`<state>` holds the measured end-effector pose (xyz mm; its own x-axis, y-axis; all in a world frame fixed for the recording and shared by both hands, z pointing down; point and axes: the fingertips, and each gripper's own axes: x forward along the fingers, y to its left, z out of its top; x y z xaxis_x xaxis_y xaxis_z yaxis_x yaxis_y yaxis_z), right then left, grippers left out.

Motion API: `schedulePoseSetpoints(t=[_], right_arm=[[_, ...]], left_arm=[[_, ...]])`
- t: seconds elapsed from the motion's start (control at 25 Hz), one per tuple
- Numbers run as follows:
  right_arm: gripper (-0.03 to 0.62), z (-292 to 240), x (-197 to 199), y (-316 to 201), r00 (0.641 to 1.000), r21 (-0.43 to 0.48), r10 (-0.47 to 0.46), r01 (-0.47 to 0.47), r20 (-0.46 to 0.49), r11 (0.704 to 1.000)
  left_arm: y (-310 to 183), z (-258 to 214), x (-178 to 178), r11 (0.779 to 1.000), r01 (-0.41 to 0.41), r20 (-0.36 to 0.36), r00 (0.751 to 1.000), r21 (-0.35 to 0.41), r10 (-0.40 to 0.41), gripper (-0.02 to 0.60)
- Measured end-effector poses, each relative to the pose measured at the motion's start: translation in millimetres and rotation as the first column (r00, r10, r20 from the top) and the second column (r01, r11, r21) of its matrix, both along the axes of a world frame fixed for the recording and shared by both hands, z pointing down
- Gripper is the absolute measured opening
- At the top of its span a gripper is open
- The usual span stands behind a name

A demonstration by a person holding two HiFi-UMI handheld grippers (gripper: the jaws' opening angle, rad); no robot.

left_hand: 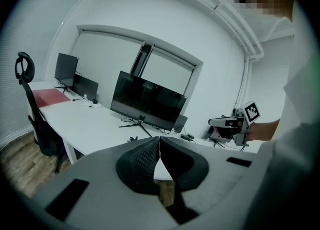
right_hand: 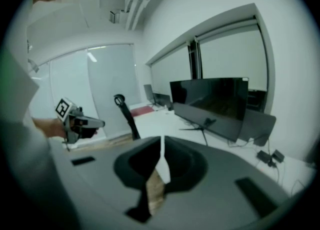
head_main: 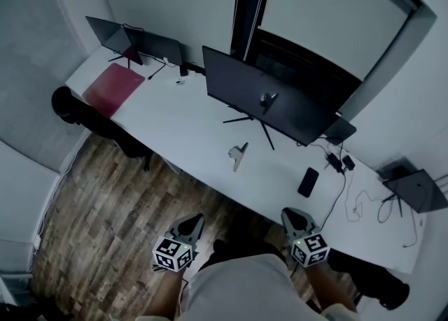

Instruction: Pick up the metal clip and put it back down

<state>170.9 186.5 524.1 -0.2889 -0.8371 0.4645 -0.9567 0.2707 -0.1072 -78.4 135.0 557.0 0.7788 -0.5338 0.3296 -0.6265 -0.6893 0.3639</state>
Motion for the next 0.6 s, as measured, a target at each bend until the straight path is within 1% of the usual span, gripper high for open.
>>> schedulePoseSetpoints(t=[0.28, 0.4, 0.6], right_arm=[[0.034, 12, 4, -37, 0.998, -0.021, -0.056, 0.056, 0.036, 0.998], [0.034, 20, 12, -56, 0.997, -0.031, -0.068, 0.070, 0.048, 0.997], [0.034, 35, 33, -83, 0.995, -0.057, -0.067, 0.071, 0.075, 0.996]], left_arm=[[-28, 4, 14, 0.999, 0.021, 0.016, 1.000, -0.027, -0.020, 0.032], [-45, 8, 28, 0.999, 0.018, 0.027, 0.999, -0.042, -0.017, 0.032], [-76, 14, 59, 0.998, -0.008, 0.054, 0.998, -0.057, 0.011, 0.032]])
